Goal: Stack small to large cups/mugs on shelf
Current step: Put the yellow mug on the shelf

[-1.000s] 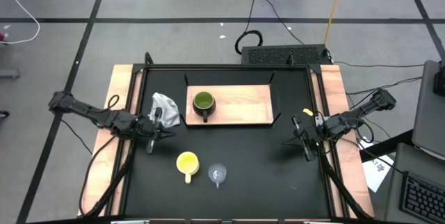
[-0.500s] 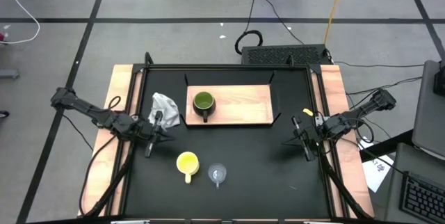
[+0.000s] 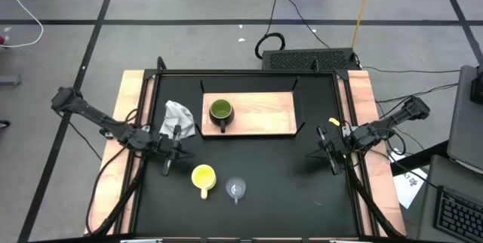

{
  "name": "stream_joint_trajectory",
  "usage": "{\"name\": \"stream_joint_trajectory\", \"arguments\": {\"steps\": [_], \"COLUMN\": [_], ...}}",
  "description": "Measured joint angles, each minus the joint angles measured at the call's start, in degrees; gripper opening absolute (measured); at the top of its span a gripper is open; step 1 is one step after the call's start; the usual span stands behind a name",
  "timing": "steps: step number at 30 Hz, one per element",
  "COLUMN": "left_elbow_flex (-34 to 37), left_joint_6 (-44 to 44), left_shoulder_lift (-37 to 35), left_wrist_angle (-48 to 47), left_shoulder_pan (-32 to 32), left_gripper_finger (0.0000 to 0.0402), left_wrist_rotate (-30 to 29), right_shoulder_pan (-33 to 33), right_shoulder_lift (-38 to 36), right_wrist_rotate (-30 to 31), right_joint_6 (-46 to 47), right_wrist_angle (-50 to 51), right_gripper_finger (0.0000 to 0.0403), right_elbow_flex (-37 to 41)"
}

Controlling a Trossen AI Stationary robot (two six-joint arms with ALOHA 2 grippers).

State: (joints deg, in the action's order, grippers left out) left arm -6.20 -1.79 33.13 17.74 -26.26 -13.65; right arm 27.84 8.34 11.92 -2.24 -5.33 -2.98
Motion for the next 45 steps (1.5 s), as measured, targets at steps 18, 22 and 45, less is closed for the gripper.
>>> {"name": "stream_joint_trajectory", "arguments": {"steps": [18,22,45], "left_elbow_flex": [-3.9,-8.0,-50.4], "left_joint_6": [-4.7,-3.3,-18.5], "left_shoulder_lift": [7.0,9.9,39.4], "left_wrist_angle": [7.7,6.1,-44.5], "left_shoulder_pan": [-5.4,-7.1,-8.1], "left_gripper_finger": [0.0001,0.0001,0.0001], "left_wrist_rotate": [-0.4,-0.5,-6.2], "right_shoulder_pan": [0.0,0.0,0.0], "right_shoulder_lift": [0.0,0.0,0.0], "right_wrist_rotate": [0.0,0.0,0.0], "right_joint_6": [-0.1,-0.2,-0.4], "right_wrist_angle": [0.0,0.0,0.0], "right_gripper_finger": [0.0,0.0,0.0], "right_elbow_flex": [0.0,0.0,0.0]}}
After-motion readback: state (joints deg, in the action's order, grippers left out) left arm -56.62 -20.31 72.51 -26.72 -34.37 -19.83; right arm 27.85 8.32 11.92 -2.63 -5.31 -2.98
